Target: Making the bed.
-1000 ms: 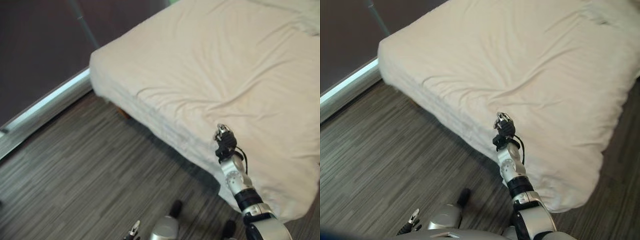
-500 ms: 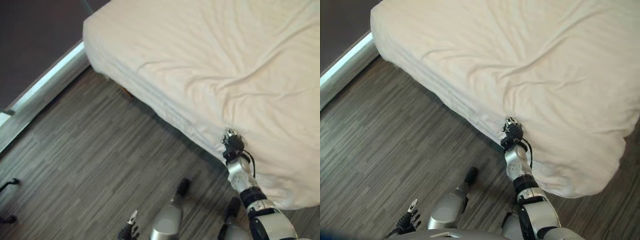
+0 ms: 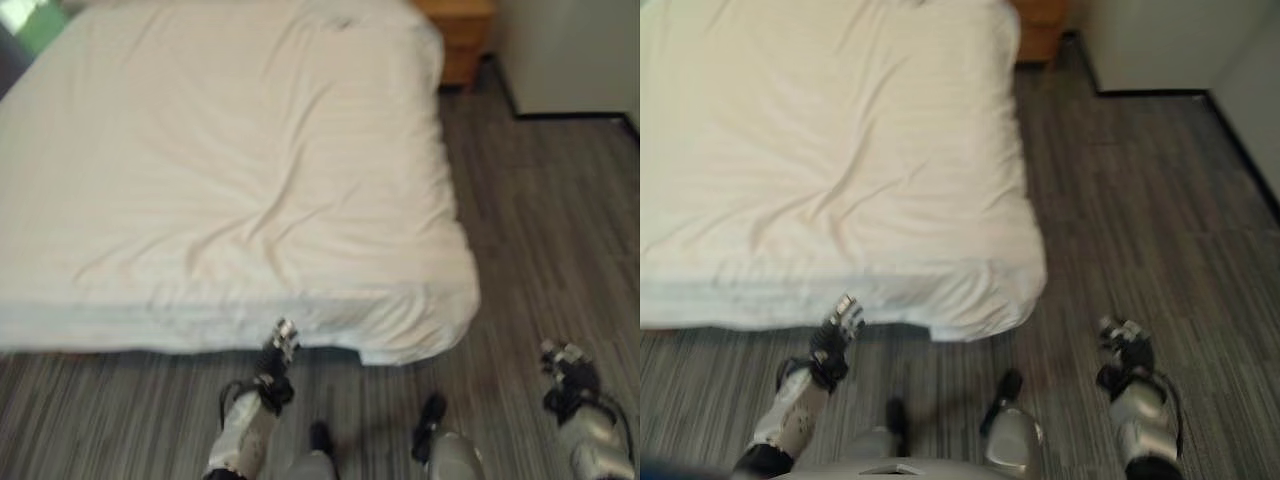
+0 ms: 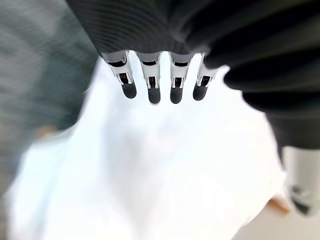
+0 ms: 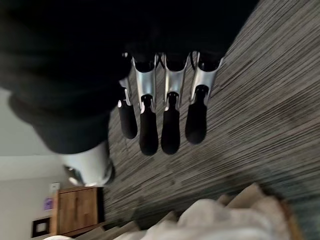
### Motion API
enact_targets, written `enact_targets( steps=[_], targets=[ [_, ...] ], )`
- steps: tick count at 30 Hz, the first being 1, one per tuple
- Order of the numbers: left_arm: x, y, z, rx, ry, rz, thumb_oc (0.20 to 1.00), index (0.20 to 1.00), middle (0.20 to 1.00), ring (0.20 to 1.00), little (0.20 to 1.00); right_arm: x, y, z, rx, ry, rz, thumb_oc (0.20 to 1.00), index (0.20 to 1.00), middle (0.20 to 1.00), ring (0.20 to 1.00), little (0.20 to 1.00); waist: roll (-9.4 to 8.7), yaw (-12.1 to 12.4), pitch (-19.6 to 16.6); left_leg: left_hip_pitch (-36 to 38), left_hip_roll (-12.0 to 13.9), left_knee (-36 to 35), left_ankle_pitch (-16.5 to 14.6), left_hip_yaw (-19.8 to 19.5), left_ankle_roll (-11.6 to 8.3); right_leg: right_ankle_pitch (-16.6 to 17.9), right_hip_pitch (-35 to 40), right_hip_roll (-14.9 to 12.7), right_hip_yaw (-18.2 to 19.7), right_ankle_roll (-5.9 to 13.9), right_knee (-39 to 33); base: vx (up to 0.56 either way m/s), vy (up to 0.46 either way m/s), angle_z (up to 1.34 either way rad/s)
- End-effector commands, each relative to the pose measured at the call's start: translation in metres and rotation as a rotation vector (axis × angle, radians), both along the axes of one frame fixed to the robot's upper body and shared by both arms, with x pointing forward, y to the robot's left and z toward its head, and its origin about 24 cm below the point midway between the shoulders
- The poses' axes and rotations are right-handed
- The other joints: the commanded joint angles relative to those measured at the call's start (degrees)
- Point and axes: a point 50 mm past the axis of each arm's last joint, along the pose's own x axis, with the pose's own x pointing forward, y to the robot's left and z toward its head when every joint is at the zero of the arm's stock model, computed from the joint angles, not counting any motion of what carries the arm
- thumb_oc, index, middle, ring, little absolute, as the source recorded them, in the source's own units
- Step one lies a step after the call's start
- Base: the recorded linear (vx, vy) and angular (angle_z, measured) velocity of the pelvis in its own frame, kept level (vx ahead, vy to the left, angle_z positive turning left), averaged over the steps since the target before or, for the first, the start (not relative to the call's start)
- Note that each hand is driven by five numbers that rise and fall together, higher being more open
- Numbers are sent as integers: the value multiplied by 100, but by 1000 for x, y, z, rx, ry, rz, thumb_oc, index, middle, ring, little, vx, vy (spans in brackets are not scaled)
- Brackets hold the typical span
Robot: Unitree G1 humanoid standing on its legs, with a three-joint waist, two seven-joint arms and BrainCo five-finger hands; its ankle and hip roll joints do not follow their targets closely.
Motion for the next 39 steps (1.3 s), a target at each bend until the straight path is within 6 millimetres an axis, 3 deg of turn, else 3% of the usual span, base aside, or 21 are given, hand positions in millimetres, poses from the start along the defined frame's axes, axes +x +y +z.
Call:
enact_targets(
  steps=[1,3,5,6,7,9,10,11,13,18,19,20,21,23,25,28,31,34,35,36,39],
  targets=[
    [9,12,11,105,-58,-49,1000,1000,1000,1000,1000,18,12,17,-86,-75,122,1000,1000,1000,1000,1000,-166,246,-99,-414,-626,-13,-231,-139,449,-879,896,305,538,349,-582,151,-312,-173],
    [11,12,14,91,-82,-19,1000,1000,1000,1000,1000,17,30,16,-71,-85,201,1000,1000,1000,1000,1000,-162,179,-94,-388,-561,383,-358,-112,419,-838,991,413,856,305,-758,140,-260,-148],
    [16,-19,14,82,-90,-123,1000,1000,1000,1000,1000,16,41,7,-70,-45,236,1000,1000,1000,1000,1000,-159,167,-40,-400,-441,879,-459,-95,357,-865,1185,536,1072,209,-976,132,-286,-96],
    [22,-21,20,78,-120,-128,1000,1000,1000,1000,1000,13,43,3,-75,-20,264,1000,1000,1000,1000,1000,-160,157,-20,-422,-302,1252,-382,-106,282,-901,1293,637,1187,147,-1092,179,-385,-56],
    [38,-31,33,89,-183,-131,1000,1000,1000,1000,1000,17,50,2,-99,-10,307,1000,1000,1000,1000,1000,-207,203,78,-725,25,2213,160,-459,155,-967,1503,805,1440,10,-1311,121,-318,-53],
    [39,-31,34,89,-186,-130,1000,1000,1000,1000,1000,18,50,3,-101,-13,306,1000,1000,1000,1000,1000,-176,202,101,-787,100,2340,127,-501,101,-963,1522,870,1434,-27,-1342,2,-154,-61],
    [45,-39,40,61,-214,-129,1000,1000,1000,1000,1000,20,53,3,-106,-11,327,1000,1000,1000,1000,1000,-240,315,197,-1081,69,2725,537,-931,139,-884,1489,882,1563,-136,-1390,-31,-137,-131],
    [49,-48,49,16,-254,-134,1000,1000,1000,1000,1000,20,54,3,-146,9,364,1000,1000,1000,1000,1000,-336,484,245,-1413,-359,3049,534,-2038,249,-880,1433,838,1902,-133,-1396,-19,-157,-148],
    [51,-60,55,-46,-282,-156,1000,1000,1000,1000,1000,23,57,1,-197,33,416,1000,1000,1000,1000,1000,-354,628,295,-1514,-821,3271,378,-2911,321,-861,1409,929,2444,-114,-1364,47,-57,-159],
    [51,-60,55,-46,-282,-156,1000,1000,1000,1000,1000,23,57,1,-197,33,416,1000,1000,1000,1000,1000,-356,626,292,-1517,-823,3268,381,-2912,321,-862,1405,927,2443,-114,-1363,53,14,-67],
    [47,-85,55,-212,-263,-209,1000,1000,1000,1000,1000,42,71,6,-198,20,498,1000,1000,1000,1000,1000,-227,876,243,-1311,-1206,2622,273,-4086,370,-904,1489,1182,3267,-101,-1454,346,111,-32],
    [44,-92,56,-258,-264,-242,1000,1000,1000,1000,1000,47,78,5,-190,26,531,1000,1000,1000,1000,1000,-243,966,230,-1336,-1655,2454,169,-4605,308,-876,1465,1213,3565,-86,-1454,347,112,-126],
    [44,-92,56,-258,-264,-242,1000,1000,1000,1000,1000,47,78,5,-190,26,531,1000,1000,1000,1000,1000,-243,965,232,-1339,-1659,2468,160,-4605,310,-880,1468,1213,3564,-84,-1454,128,42,-198],
    [39,-97,58,-304,-270,-279,1000,1000,1000,1000,1000,53,82,7,-182,13,552,1000,1000,1000,1000,1000,-230,1072,329,-1629,-2076,2447,56,-4785,240,-900,1480,1233,3792,-36,-1454,77,36,-199],
    [37,-97,60,-297,-287,-300,1000,1000,1000,1000,1000,54,82,10,-187,5,559,1000,1000,1000,1000,1000,-204,1110,382,-1813,-2181,2373,-13,-4610,257,-919,1515,1242,3875,-7,-1454,72,57,-90],
    [37,-97,61,-268,-297,-317,1000,1000,1000,1000,1000,54,77,13,-208,-9,556,1000,1000,1000,1000,1000,-156,1140,389,-1888,-2088,2011,-101,-4128,312,-994,1569,1267,3877,7,-1454,103,83,-48],
    [42,-91,63,-179,-314,-308,1000,1000,1000,1000,1000,52,72,17,-228,-27,557,1000,1000,1000,1000,1000,-128,1103,309,-1823,-1834,1212,91,-3684,373,-1104,1684,1346,3848,-22,-1454,207,116,33],
    [53,-88,71,-58,-355,-300,1000,1000,1000,1000,1000,47,68,19,-244,-43,527,1000,1000,1000,1000,1000,-105,992,242,-1878,-1498,355,562,-2639,450,-1420,2001,1379,3533,-71,-1454,237,136,18],
    [53,-88,71,-58,-355,-300,1000,1000,1000,1000,1000,47,68,19,-244,-43,527,1000,1000,1000,1000,1000,-105,992,244,-1875,-1499,353,562,-2638,450,-1420,2003,1379,3533,-71,-1454,273,157,62],
    [55,-84,71,-33,-359,-275,1000,1000,1000,1000,1000,45,72,17,-249,-36,531,1000,1000,1000,1000,1000,-156,962,179,-1779,-1427,105,613,-2211,491,-1514,2176,1307,3353,14,-1454,319,184,43],
    [55,-73,70,-5,-350,-246,1000,1000,1000,1000,1000,36,78,10,-245,-3,545,1000,1000,1000,1000,1000,-359,872,-21,-1658,-1530,-31,551,-2081,648,-1493,2342,1101,3192,177,-1303,376,194,28]
  ],
)
